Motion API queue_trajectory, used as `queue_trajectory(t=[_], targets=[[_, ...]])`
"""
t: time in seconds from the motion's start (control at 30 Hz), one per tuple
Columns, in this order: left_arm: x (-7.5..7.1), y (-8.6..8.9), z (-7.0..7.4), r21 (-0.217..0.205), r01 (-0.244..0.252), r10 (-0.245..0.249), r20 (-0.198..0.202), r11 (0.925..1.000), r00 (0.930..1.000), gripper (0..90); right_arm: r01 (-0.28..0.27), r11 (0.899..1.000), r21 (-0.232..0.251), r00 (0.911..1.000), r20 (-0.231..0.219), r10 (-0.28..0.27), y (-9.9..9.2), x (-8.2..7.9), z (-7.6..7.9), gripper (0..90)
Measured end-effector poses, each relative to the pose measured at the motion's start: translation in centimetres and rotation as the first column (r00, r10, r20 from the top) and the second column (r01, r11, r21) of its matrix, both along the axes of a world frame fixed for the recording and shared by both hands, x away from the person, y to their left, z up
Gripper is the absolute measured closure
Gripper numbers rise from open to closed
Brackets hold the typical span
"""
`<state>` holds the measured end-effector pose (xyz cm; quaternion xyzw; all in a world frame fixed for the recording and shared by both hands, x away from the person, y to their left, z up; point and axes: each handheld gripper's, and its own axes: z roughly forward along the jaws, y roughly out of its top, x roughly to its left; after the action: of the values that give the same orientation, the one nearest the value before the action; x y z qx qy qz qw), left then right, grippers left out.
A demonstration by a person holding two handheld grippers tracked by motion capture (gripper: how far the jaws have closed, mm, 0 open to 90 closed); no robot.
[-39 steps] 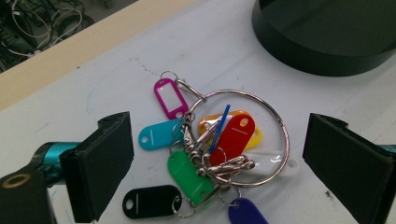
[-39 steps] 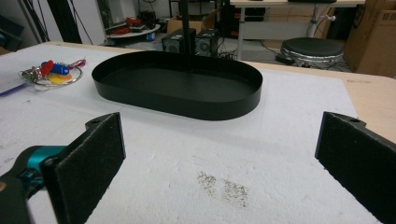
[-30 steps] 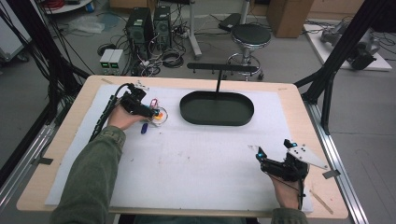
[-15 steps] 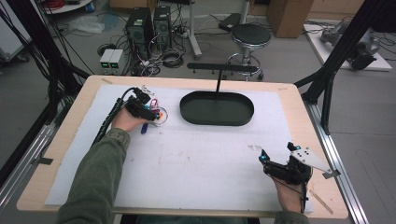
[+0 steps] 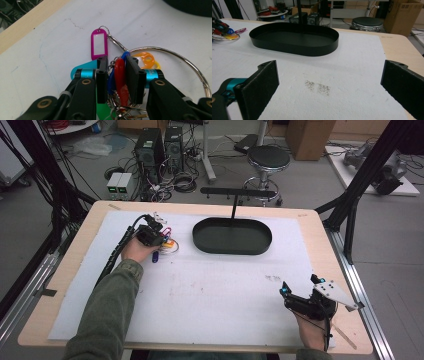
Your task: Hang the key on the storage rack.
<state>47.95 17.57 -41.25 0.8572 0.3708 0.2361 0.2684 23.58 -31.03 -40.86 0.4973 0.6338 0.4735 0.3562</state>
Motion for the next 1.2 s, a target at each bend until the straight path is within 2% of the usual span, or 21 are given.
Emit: queue_trajectory(t=[0.13, 0.17, 0.2, 0.3, 0.37, 0.53, 0.67, 0.73, 0.8, 0.87, 0.93, 1.03, 1.2], targets=[[-0.2, 0.1, 0.3, -0.002, 0.010, -0.010, 0.012, 0.9999, 0.9999, 75.3, 0.001, 1.000, 0.002, 1.0000, 0.004, -0.001, 0.0, 0.0, 0.0, 0.6], [-0.3, 0.1, 0.5, 0.006, 0.007, -0.007, 0.028, 1.0000, 0.9996, 75.3, 0.001, 1.000, 0.002, 1.0000, 0.004, -0.001, 0.0, 0.0, 0.0, 0.6], [-0.3, 0.3, 0.6, -0.010, 0.012, -0.012, 0.024, 0.9999, 0.9996, 84.1, -0.001, 1.000, -0.001, 1.0000, 0.005, 0.001, 0.0, 0.0, 0.0, 0.5], [-0.5, 0.2, 0.5, 0.030, 0.028, -0.028, 0.008, 0.9992, 0.9996, 84.6, -0.004, 1.000, -0.002, 1.0000, 0.000, 0.004, 0.1, 0.0, -0.1, 0.5], [-0.6, 0.2, 0.6, 0.039, 0.042, -0.042, 0.002, 0.9983, 0.9991, 84.7, -0.009, 1.000, -0.006, 1.0000, -0.001, 0.009, 0.2, 0.0, -0.1, 0.6], [-0.8, 0.4, 1.2, 0.019, 0.052, -0.052, -0.010, 0.9985, 0.9986, 84.8, -0.012, 1.000, -0.005, 0.9999, 0.001, 0.012, 0.2, 0.1, -0.1, 0.6], [-1.1, 0.7, 2.0, 0.005, 0.057, -0.057, 0.000, 0.9984, 0.9984, 84.9, -0.013, 1.000, -0.002, 0.9999, 0.003, 0.013, 0.2, 0.0, -0.1, 0.5], [-1.3, 0.8, 2.4, 0.000, 0.062, -0.062, -0.013, 0.9981, 0.9980, 84.8, -0.015, 1.000, -0.002, 0.9999, 0.002, 0.015, 0.2, 0.0, -0.1, 0.6], [-1.6, 1.0, 2.8, 0.003, 0.056, -0.056, -0.005, 0.9984, 0.9984, 84.8, -0.021, 1.000, -0.005, 0.9998, -0.003, 0.021, 0.3, 0.0, -0.2, 0.6], [-1.8, 1.3, 3.4, -0.016, 0.052, -0.052, -0.001, 0.9985, 0.9986, 84.8, -0.027, 1.000, -0.011, 0.9996, -0.004, 0.027, 0.4, 0.1, -0.2, 0.5], [-2.0, 1.7, 4.1, -0.036, 0.050, -0.049, 0.019, 0.9981, 0.9986, 84.9, -0.030, 0.999, -0.017, 0.9995, -0.002, 0.030, 0.4, 0.1, -0.2, 0.5], [-2.4, 2.3, 5.0, -0.032, 0.053, -0.050, 0.067, 0.9981, 0.9965, 84.9, -0.031, 0.999, -0.016, 0.9995, -0.006, 0.031, 0.5, 0.0, -0.2, 0.5], [-2.8, 3.0, 6.3, -0.062, 0.040, -0.033, 0.096, 0.9973, 0.9948, 84.9, -0.041, 0.999, -0.018, 0.9991, -0.009, 0.041, 0.6, 0.1, -0.2, 0.6]])
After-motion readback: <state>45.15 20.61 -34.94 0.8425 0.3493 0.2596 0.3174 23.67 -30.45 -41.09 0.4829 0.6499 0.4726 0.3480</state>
